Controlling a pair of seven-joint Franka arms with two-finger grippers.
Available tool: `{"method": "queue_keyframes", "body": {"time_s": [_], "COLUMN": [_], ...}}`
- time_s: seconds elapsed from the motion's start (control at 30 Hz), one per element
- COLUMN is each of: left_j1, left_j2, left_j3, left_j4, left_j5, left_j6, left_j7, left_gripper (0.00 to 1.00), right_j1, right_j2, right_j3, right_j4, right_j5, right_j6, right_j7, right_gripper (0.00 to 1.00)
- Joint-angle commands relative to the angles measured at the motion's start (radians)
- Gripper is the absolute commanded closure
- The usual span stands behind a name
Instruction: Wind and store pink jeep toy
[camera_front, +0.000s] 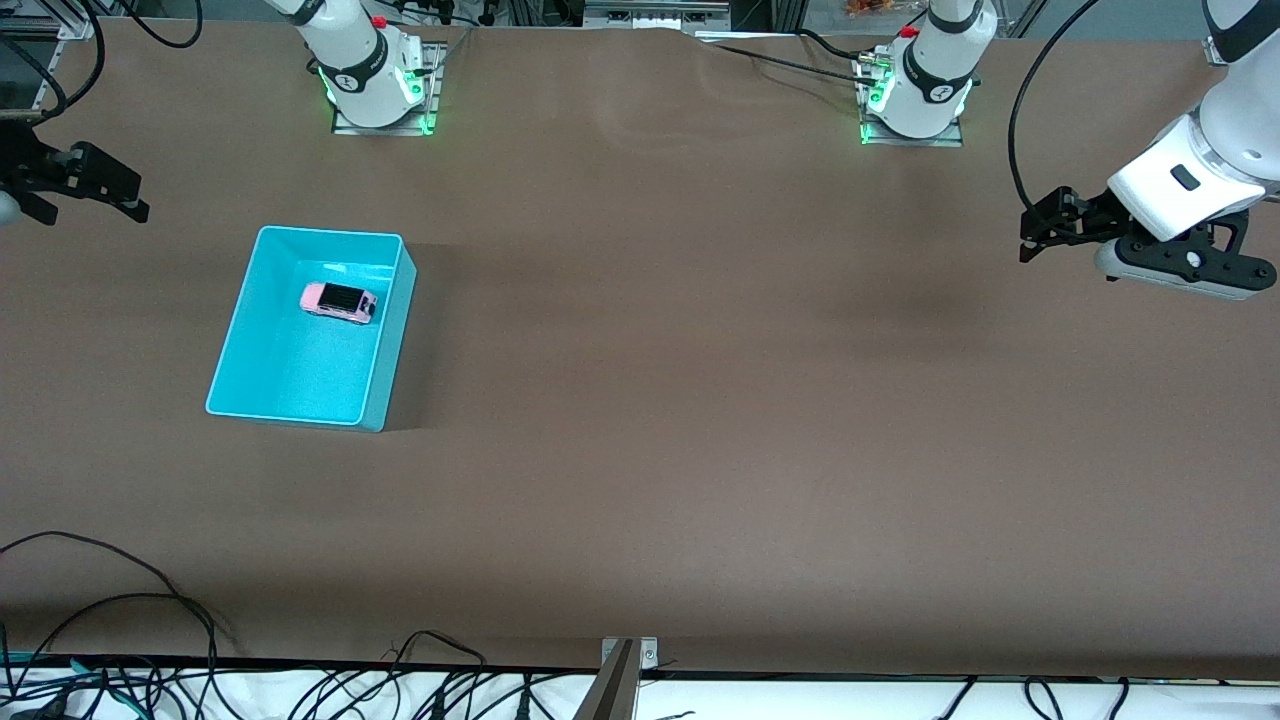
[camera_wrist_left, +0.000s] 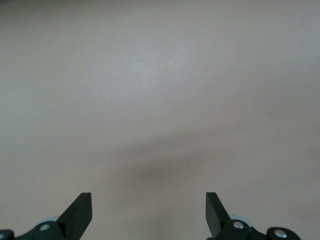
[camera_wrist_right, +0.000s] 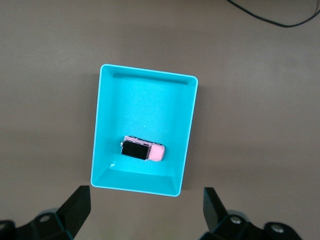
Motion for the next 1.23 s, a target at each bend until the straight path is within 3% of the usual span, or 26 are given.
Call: {"method": "queue_keyframes", "body": {"time_s": [0.0, 0.3, 1.2], "left_j1": [0.003, 0.003, 0.005], "left_j2": [0.021, 0.021, 0.025], "left_j3": [0.0, 0.0, 0.0], "left_j4": [0.044, 0.044, 0.046], "left_j5": [-0.005, -0.005, -0.005], "left_j6": [-0.03, -0.03, -0.03], "left_j7": [-0.006, -0.004, -0.004], "left_gripper": [0.0, 0.0, 0.0], "right_j1": [0.003, 0.004, 0.009], "right_j2": [0.044, 0.096, 0.096], "right_j3": [0.004, 0.006, 0.006], "right_j4": [0.042, 0.086, 0.086], "right_j5": [-0.01, -0.009, 0.003], "right_j6": [0.01, 0.03, 0.028], "right_j7": [0.017, 0.017, 0.015], "right_gripper": [0.0, 0.0, 0.0]}}
